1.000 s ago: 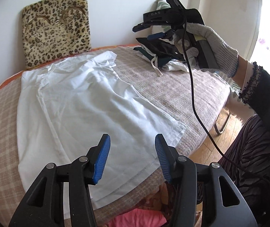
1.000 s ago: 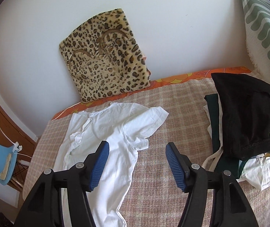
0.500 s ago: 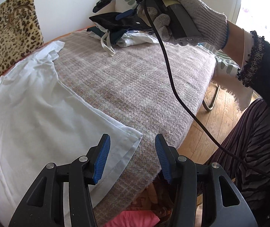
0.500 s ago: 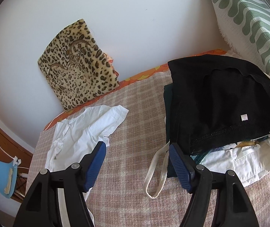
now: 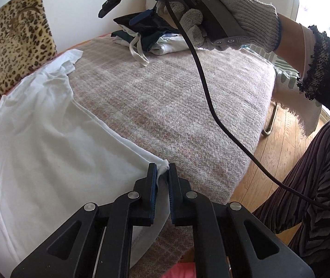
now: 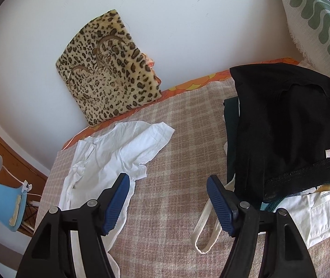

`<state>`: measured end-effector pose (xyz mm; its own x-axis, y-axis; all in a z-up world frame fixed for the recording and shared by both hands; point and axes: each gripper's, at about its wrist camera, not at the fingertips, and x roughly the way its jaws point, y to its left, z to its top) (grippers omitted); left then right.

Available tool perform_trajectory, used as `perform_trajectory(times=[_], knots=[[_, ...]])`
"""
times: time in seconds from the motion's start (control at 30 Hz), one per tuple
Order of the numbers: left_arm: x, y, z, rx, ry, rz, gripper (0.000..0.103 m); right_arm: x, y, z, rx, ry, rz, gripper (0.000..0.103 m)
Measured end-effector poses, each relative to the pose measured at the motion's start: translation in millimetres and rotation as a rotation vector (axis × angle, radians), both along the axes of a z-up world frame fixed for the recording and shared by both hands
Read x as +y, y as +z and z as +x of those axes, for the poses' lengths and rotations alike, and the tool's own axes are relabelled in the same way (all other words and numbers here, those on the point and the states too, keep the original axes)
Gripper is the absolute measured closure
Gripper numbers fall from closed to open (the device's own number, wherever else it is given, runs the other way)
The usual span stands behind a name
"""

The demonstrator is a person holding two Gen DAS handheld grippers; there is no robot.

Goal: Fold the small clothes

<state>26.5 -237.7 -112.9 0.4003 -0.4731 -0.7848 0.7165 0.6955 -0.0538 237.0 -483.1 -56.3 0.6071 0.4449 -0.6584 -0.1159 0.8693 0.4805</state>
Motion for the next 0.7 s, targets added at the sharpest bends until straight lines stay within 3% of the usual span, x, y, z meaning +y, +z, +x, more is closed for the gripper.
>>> perform_trajectory(times=[0.2,0.4,0.7], knots=[[18.7,21.6,3.3,0.037,0.039,-0.129,0.097,17.8,-4.0,21.5,0.01,0.041,-0.015,0.031],[33.8,32.3,5.5,0.067,0.072,-0.209,0.098,37.8,-10.2,49.7,0.004,0.08,-0.076,0.031],[33.4,27.0,12.0,0.135,0.076,-0.25,0.098,51.5,-45.0,116.4,0.079,0.029,-0.026,0.031]])
